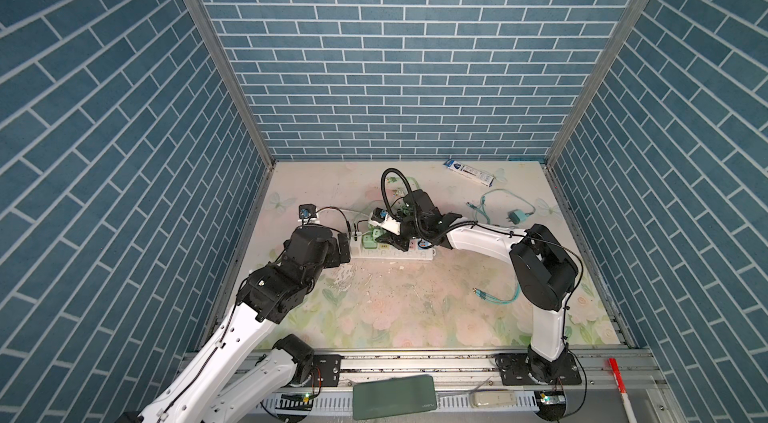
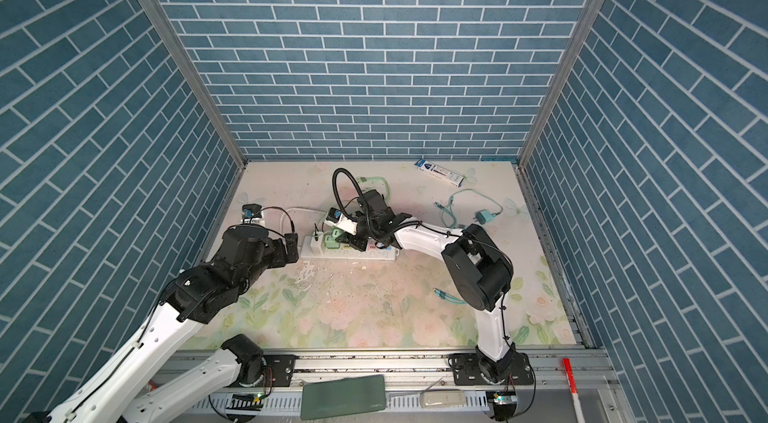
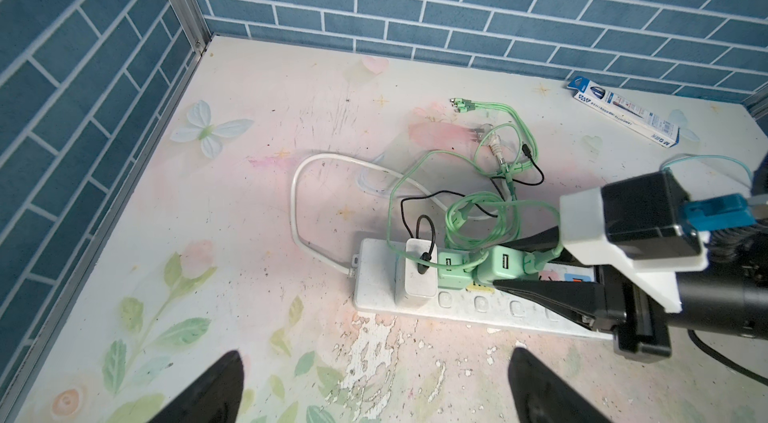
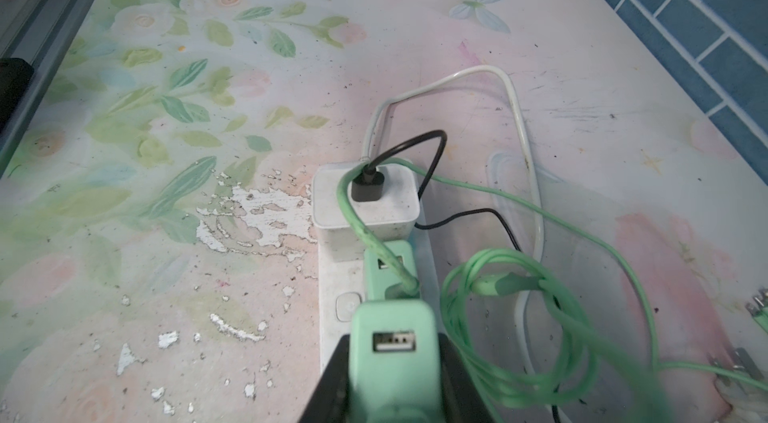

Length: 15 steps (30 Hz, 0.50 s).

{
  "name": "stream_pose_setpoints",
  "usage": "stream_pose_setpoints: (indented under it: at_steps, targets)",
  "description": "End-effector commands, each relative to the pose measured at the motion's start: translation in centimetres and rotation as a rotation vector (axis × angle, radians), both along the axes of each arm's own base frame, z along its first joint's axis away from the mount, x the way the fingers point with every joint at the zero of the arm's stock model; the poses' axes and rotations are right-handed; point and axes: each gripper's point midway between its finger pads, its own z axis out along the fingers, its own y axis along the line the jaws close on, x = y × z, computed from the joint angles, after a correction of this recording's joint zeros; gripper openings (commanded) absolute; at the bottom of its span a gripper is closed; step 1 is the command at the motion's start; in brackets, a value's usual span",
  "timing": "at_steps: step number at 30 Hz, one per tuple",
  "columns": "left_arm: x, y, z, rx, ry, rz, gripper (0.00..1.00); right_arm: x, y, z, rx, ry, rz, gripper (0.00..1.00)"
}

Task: Insert the plug
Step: 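Lower the charger with the right gripper toward the socket beside the mint-green charger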

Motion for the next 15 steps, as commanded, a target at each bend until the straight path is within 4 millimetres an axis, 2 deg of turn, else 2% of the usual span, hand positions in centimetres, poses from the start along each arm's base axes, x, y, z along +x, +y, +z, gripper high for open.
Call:
stream_pose_setpoints:
  at_steps: [1, 15]
  targets:
    - [0.3, -0.1, -0.3, 0.005, 0.004, -0.002, 1.00, -0.6, 0.3, -0.5, 0.028, -0.001, 0.034, 0.00]
    - [0.6, -0.3, -0.3, 0.000, -0.002, -0.005, 1.00, -1.2, -0.8, -1.1, 0.023, 0.022, 0.009, 0.00]
